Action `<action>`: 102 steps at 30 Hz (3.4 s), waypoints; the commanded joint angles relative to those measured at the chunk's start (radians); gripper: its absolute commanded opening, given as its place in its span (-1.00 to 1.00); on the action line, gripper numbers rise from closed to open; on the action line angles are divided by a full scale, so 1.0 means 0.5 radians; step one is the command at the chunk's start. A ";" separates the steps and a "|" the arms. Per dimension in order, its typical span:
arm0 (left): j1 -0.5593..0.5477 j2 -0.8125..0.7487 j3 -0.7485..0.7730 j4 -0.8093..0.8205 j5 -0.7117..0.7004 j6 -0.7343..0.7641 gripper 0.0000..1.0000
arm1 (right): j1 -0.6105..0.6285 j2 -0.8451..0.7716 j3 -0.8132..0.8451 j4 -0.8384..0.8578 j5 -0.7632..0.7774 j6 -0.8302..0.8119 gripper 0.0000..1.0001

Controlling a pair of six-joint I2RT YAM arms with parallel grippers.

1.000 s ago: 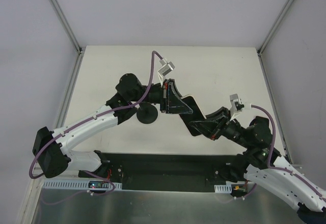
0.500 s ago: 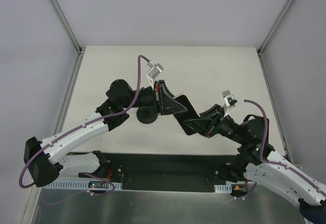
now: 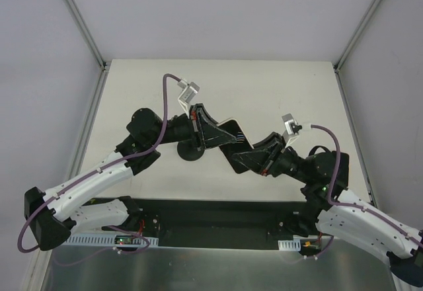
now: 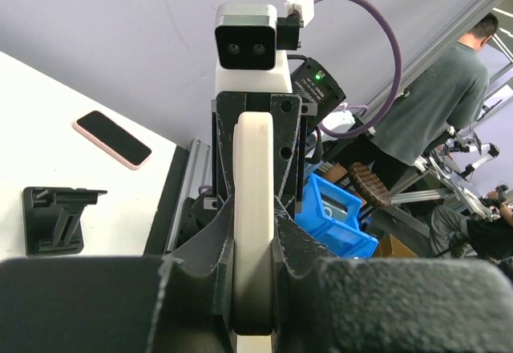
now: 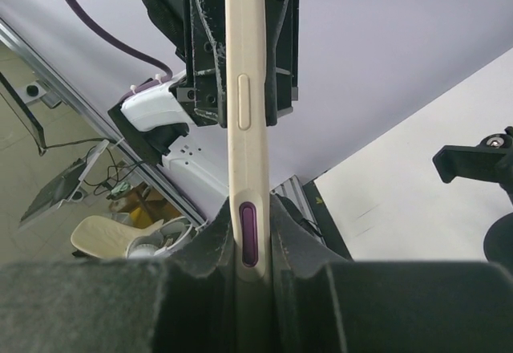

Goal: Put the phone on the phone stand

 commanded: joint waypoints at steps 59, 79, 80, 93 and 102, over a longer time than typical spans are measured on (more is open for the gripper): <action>-0.015 -1.004 0.351 -2.486 -1.401 1.082 -1.00 | 0.249 1.945 1.635 -1.507 1.112 -1.253 -0.10; -0.015 -1.069 0.378 -2.547 -1.293 0.879 -1.00 | 0.216 2.052 1.749 -1.452 0.977 -1.429 -0.49; -0.015 -1.056 0.381 -2.544 -1.300 0.904 -1.00 | 0.216 2.064 1.761 -1.452 0.980 -1.426 -0.64; -0.015 -0.885 0.268 -2.005 -1.012 1.275 -1.00 | 0.139 1.936 1.709 -1.596 0.570 -1.610 -0.99; -0.015 -0.747 -0.069 -1.002 -0.518 1.677 -1.00 | -0.128 1.942 1.703 -1.624 -0.145 -1.606 -0.99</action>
